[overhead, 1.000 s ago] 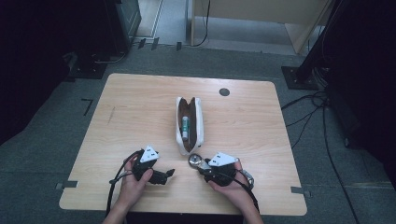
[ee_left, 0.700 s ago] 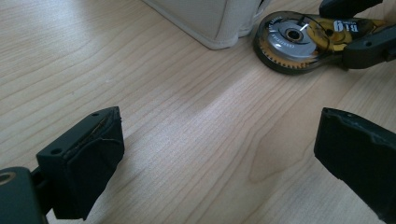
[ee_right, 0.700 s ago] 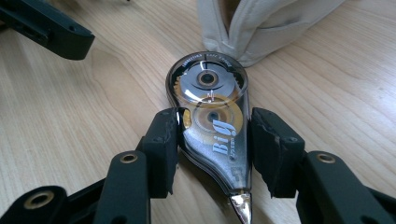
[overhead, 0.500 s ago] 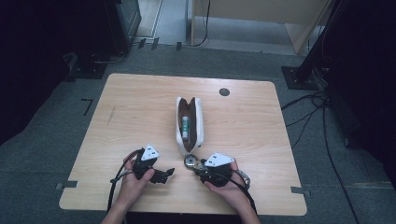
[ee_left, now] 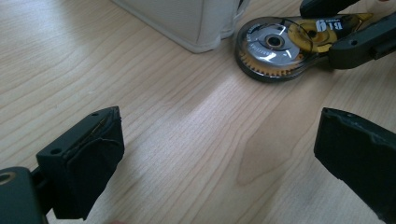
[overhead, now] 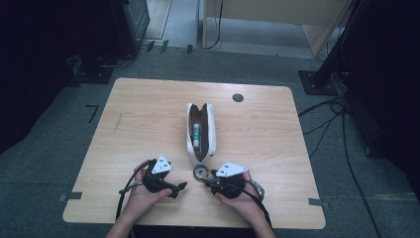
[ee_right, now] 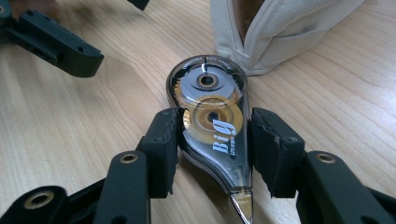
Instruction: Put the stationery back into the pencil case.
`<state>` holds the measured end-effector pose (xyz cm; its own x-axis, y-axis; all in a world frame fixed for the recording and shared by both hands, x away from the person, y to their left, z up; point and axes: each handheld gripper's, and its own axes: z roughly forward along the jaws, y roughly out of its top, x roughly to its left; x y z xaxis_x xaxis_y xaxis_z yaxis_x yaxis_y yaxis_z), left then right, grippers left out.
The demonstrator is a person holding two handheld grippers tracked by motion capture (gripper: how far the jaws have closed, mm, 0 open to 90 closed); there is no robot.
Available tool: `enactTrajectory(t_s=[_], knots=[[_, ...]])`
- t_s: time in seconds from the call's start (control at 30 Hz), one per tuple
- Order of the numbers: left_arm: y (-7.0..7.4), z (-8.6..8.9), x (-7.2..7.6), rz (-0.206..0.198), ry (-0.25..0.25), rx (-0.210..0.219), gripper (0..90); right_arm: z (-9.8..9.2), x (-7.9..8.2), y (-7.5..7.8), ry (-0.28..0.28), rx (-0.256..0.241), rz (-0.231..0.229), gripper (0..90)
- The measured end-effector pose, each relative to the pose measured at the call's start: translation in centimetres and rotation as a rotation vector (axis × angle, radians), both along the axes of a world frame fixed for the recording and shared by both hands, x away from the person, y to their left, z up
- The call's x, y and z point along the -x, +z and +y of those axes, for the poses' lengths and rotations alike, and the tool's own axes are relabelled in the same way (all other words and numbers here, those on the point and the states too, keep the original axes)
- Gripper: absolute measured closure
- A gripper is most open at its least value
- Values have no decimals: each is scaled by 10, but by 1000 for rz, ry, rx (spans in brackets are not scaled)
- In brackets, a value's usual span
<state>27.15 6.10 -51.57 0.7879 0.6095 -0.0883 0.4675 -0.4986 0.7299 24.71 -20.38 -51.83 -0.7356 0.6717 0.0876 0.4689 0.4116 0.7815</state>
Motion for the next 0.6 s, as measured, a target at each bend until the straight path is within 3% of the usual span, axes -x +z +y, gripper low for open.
enactTrajectory(t_s=[0.1,0.4,0.47,0.6], knots=[[0,-2,1,-19,-6,-21,78,-1,0,1,6,-9,7,526],[-1,-13,6,-50,-91,-54,83,2,-2,4,12,-37,26,526],[-1,-15,8,-65,-97,-63,142,3,-1,5,17,-46,34,527],[-2,-17,11,-82,-131,-68,159,4,-2,7,31,-65,51,527]])
